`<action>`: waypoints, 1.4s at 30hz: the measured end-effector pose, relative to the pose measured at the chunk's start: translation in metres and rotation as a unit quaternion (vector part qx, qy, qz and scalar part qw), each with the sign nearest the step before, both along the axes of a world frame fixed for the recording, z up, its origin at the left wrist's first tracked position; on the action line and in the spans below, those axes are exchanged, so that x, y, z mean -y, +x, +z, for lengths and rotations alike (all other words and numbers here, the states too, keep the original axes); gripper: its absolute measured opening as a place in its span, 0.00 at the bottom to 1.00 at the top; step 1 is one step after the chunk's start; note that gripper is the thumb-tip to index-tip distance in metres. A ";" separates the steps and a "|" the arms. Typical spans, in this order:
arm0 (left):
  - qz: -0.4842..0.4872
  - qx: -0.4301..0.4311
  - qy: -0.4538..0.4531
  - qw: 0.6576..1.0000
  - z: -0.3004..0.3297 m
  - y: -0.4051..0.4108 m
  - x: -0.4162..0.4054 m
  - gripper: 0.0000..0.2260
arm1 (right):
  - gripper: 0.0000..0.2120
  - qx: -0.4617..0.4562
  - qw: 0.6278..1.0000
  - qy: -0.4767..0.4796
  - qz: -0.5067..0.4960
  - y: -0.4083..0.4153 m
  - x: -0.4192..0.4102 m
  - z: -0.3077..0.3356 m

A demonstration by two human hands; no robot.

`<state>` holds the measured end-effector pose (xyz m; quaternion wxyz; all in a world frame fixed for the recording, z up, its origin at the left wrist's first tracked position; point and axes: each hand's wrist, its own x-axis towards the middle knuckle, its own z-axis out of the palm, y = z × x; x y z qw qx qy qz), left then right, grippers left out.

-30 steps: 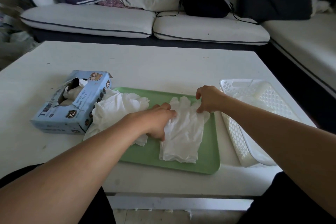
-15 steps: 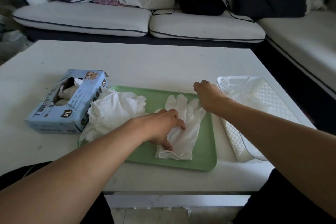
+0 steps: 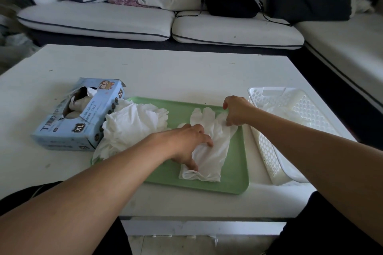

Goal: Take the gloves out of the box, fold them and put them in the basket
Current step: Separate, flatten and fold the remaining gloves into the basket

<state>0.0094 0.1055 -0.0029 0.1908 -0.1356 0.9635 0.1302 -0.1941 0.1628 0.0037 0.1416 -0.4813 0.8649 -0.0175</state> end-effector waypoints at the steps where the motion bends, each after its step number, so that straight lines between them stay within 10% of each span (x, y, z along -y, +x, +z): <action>1: 0.000 0.000 0.000 1.000 0.000 0.000 0.000 0.38 | 0.21 0.004 1.000 -0.005 -0.005 0.001 0.000 0.000; 8: 0.008 0.005 0.013 1.000 0.002 0.000 0.001 0.37 | 0.07 -0.047 0.999 0.022 -0.017 0.008 0.001 0.012; 42: 0.013 -0.009 0.013 1.000 0.012 0.004 0.007 0.36 | 0.08 0.066 0.987 -0.145 0.026 0.015 0.016 -0.006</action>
